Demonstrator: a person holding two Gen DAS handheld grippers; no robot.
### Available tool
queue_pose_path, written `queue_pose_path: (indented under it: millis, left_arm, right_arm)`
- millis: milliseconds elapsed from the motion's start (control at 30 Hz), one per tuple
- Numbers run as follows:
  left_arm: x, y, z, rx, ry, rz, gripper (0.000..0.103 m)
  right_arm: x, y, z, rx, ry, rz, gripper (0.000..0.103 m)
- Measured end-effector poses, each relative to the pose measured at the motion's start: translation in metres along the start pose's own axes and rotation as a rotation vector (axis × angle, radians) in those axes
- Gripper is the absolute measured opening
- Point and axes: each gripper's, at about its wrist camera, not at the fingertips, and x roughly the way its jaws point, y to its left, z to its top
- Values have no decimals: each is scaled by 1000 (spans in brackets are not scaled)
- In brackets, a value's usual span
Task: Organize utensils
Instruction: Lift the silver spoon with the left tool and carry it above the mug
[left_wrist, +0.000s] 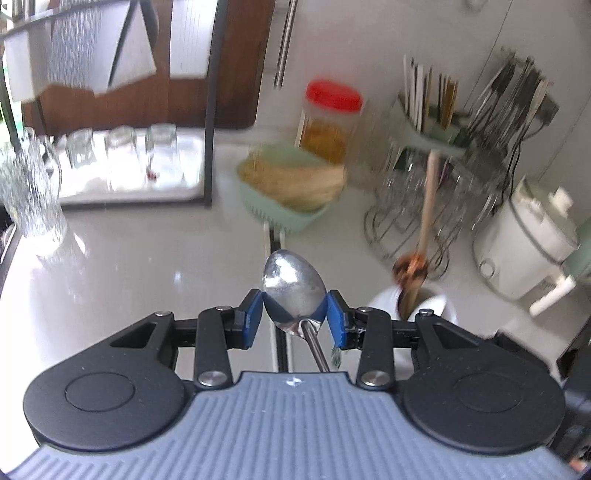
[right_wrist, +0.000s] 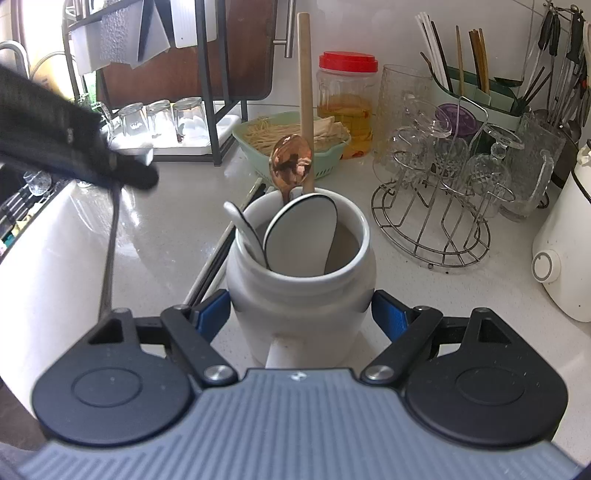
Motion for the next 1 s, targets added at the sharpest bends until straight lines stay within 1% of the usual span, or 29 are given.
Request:
queue_pose_path:
  millis: [200,500,800,1000]
  left_arm:
    - [-17,-9,27,19,-108,-10,43]
    - [-19,-30,55,68,-190,-35,43]
    - [-12,-57,62,126,-279,-50,43]
    - [-2,-68,53,180,-313,-43,43]
  right_arm:
    - [1,1,0,0,0,0,86]
    - [2,2,2,6,-2,1,86]
    - [2,2,2,6,-3,1,86]
    - [1,3,1,6,-6,1,86]
